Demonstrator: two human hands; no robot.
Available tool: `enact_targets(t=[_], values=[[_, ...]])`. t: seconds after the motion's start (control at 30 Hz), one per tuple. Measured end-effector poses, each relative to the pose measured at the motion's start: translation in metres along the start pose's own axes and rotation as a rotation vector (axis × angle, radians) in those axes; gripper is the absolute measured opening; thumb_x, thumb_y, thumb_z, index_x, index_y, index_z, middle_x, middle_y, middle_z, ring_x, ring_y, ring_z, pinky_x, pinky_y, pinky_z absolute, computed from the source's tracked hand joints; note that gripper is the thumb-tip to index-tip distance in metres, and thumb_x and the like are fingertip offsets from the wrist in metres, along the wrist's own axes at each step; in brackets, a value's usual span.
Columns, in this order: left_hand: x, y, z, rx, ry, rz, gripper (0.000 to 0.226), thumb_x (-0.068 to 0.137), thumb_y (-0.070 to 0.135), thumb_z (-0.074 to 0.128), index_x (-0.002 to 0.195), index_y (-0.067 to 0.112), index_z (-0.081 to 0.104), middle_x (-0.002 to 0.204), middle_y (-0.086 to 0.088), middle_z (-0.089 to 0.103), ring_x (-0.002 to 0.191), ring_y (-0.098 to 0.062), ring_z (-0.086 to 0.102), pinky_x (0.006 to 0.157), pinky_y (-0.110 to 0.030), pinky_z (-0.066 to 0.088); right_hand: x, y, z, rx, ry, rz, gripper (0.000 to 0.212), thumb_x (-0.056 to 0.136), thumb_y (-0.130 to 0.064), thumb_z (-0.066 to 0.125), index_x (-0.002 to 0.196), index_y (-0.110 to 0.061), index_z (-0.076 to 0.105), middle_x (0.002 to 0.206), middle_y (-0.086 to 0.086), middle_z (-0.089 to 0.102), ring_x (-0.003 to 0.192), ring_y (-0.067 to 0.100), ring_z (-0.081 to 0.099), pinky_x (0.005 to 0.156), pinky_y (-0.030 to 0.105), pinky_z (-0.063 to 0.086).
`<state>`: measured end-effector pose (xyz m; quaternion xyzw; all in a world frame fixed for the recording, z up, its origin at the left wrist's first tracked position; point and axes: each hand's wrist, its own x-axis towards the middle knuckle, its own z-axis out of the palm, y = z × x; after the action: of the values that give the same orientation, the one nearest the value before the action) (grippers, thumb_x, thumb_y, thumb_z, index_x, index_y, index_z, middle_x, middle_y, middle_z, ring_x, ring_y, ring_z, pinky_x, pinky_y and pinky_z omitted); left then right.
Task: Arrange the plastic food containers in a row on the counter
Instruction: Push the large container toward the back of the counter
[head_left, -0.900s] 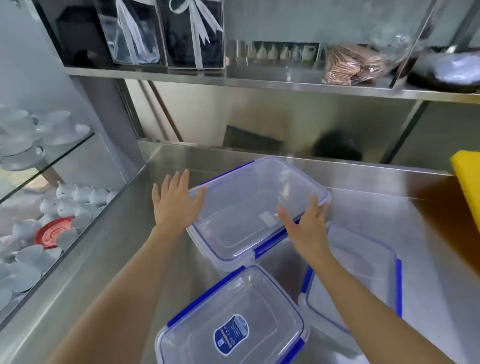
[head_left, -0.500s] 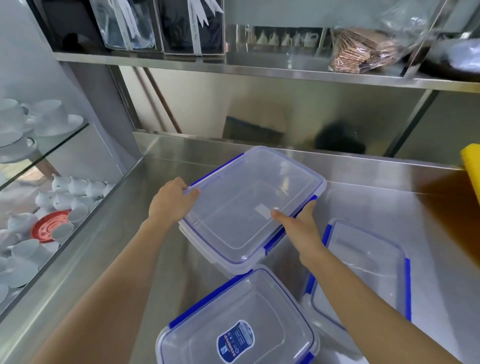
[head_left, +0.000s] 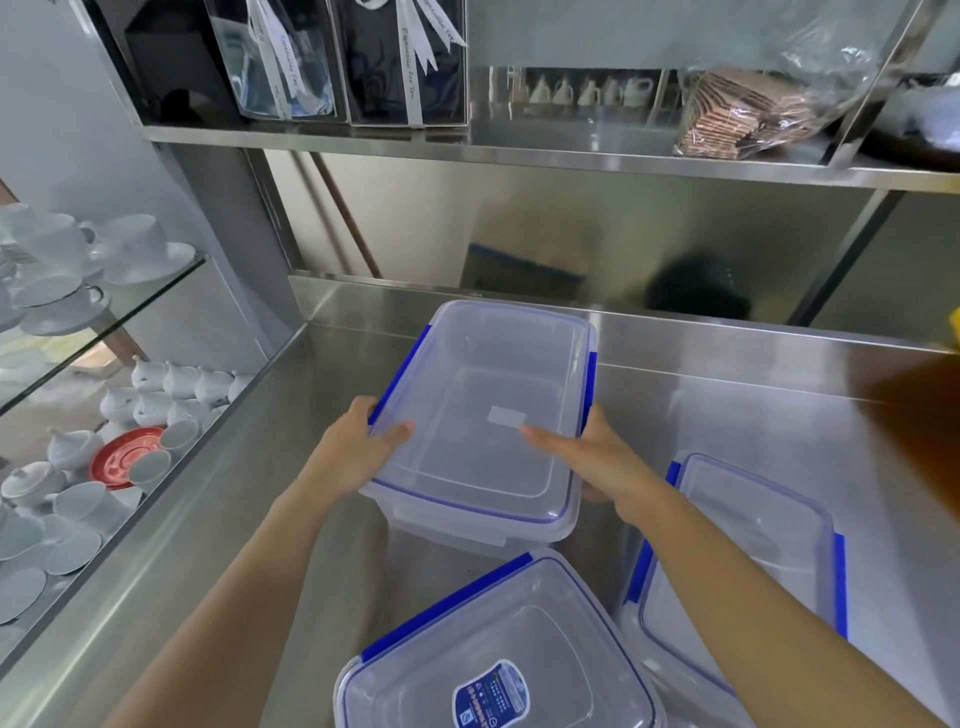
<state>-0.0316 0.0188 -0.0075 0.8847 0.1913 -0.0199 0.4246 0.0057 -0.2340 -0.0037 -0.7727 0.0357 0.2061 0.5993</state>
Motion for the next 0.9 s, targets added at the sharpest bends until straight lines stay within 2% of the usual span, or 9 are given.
enact_targets(t=[0.1,0.2,0.4,0.6,0.77,0.9], values=[[-0.007,-0.002,0.011,-0.098,0.048,0.034,0.056,0.086,0.044,0.057,0.132,0.019,0.038,0.120,-0.006,0.058,0.101,-0.026,0.059,0.085,-0.041,0.050,-0.008,0.008,0.005,0.007,-0.057,-0.039,0.096,0.065,-0.035,0.082,0.138,-0.029,0.021,0.125,-0.004,0.054,0.115,0.019,0.054,0.097,0.046,0.049],[-0.007,-0.004,0.014,-0.065,0.111,0.043,0.058,0.086,0.046,0.055,0.136,0.024,0.036,0.129,-0.005,0.056,0.111,-0.028,0.056,0.098,-0.052,0.045,-0.004,0.011,0.007,-0.024,-0.040,-0.083,0.100,0.068,-0.031,0.081,0.143,-0.027,0.015,0.129,-0.001,0.051,0.120,0.021,0.051,0.101,0.048,0.046],[0.003,-0.004,0.015,-0.018,0.205,0.021,0.060,0.087,0.047,0.053,0.138,0.022,0.036,0.133,-0.007,0.054,0.114,-0.031,0.054,0.097,-0.047,0.044,0.018,0.001,0.007,-0.010,-0.093,-0.127,0.098,0.068,-0.032,0.080,0.143,-0.030,0.018,0.129,-0.003,0.053,0.118,0.019,0.053,0.100,0.047,0.048],[0.014,-0.006,0.011,0.000,0.286,0.016,0.053,0.085,0.049,0.053,0.131,0.024,0.044,0.123,-0.007,0.060,0.102,-0.029,0.057,0.087,-0.044,0.045,0.029,0.000,0.015,-0.048,-0.094,-0.150,0.094,0.068,-0.037,0.079,0.140,-0.031,0.019,0.128,-0.004,0.052,0.116,0.017,0.053,0.098,0.046,0.049],[0.014,0.000,0.011,0.240,0.268,-0.017,0.053,0.089,0.049,0.042,0.132,0.019,0.039,0.121,-0.013,0.057,0.103,-0.037,0.055,0.084,-0.046,0.042,0.028,0.000,0.017,-0.093,-0.050,-0.157,0.092,0.069,-0.041,0.077,0.140,-0.029,0.019,0.129,-0.004,0.050,0.117,0.019,0.052,0.097,0.045,0.049],[0.005,0.014,0.009,0.488,0.389,0.100,0.044,0.091,0.034,0.048,0.122,0.004,0.049,0.125,-0.022,0.051,0.114,-0.040,0.046,0.098,-0.049,0.036,0.020,-0.001,0.014,-0.131,0.049,-0.226,0.075,0.075,-0.045,0.070,0.135,-0.029,0.028,0.131,-0.002,0.051,0.117,0.020,0.054,0.092,0.041,0.050]])
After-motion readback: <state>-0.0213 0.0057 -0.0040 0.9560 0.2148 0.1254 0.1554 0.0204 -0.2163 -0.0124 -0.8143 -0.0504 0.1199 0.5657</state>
